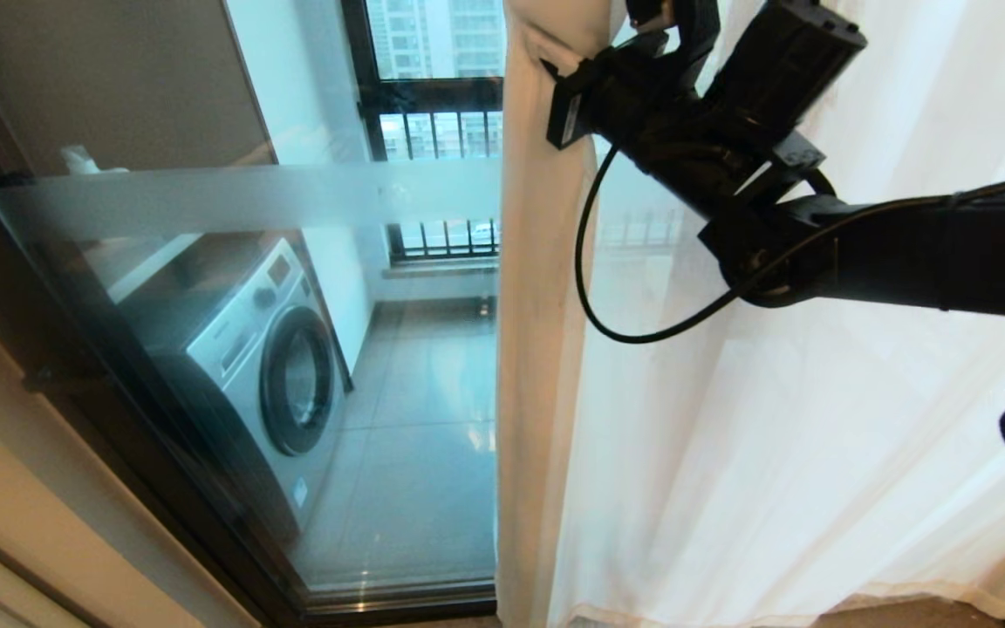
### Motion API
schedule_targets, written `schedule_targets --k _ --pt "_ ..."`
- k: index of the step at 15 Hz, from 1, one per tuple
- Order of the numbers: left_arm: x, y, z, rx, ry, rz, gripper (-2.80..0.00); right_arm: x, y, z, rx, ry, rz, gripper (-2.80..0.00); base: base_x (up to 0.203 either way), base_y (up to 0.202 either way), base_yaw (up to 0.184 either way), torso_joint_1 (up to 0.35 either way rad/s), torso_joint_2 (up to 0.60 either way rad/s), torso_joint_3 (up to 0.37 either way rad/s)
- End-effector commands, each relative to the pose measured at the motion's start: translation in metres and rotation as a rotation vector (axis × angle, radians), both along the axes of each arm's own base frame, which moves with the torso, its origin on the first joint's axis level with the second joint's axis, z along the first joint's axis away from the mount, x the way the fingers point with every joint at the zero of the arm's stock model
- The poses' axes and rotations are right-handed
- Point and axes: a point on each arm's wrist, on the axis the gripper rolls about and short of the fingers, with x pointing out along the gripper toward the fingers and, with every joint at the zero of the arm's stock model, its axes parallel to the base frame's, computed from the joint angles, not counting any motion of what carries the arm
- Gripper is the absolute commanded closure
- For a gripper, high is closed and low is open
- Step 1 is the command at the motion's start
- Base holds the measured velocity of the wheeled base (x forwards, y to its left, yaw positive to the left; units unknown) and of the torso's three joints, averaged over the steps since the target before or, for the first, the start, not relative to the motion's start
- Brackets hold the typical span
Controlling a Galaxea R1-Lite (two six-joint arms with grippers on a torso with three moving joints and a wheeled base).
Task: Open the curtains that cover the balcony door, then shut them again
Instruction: Close the inner curtains on both sides
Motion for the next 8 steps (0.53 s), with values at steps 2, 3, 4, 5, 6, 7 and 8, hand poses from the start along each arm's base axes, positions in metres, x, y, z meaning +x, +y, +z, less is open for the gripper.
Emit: schedule_targets --k 2,3,4,5,6,7,8 --pt "0.000 0.000 0.000 0.000 0.001 0.000 0.00 0.006 0.016 -0.005 0.009 -0.019 0.022 0.00 0.000 0.000 0.000 0.000 0.00 0.000" --pt "0.000 0.000 0.000 0.000 0.001 0.000 0.00 0.005 0.021 -0.007 0.011 -0.022 0.033 0.00 0.000 0.000 0.000 0.000 0.00 0.000" --pt "0.000 0.000 0.000 0.000 0.001 0.000 0.00 0.003 0.025 -0.008 0.012 -0.024 0.043 0.00 0.000 0.000 0.000 0.000 0.00 0.000" --pt "0.000 0.000 0.000 0.000 0.001 0.000 0.00 0.002 0.029 -0.009 0.011 -0.025 0.052 0.00 0.000 0.000 0.000 0.000 0.00 0.000" --pt "0.000 0.000 0.000 0.000 0.001 0.000 0.00 0.001 0.031 -0.010 0.005 -0.030 0.051 0.00 0.000 0.000 0.000 0.000 0.00 0.000" --pt "0.000 0.000 0.000 0.000 0.000 0.000 0.00 0.001 0.032 -0.010 0.000 -0.037 0.047 0.00 0.000 0.000 0.000 0.000 0.00 0.000" --pt "0.000 0.000 0.000 0.000 0.000 0.000 0.00 0.000 0.032 -0.010 0.001 -0.038 0.049 0.00 0.000 0.000 0.000 0.000 0.00 0.000"
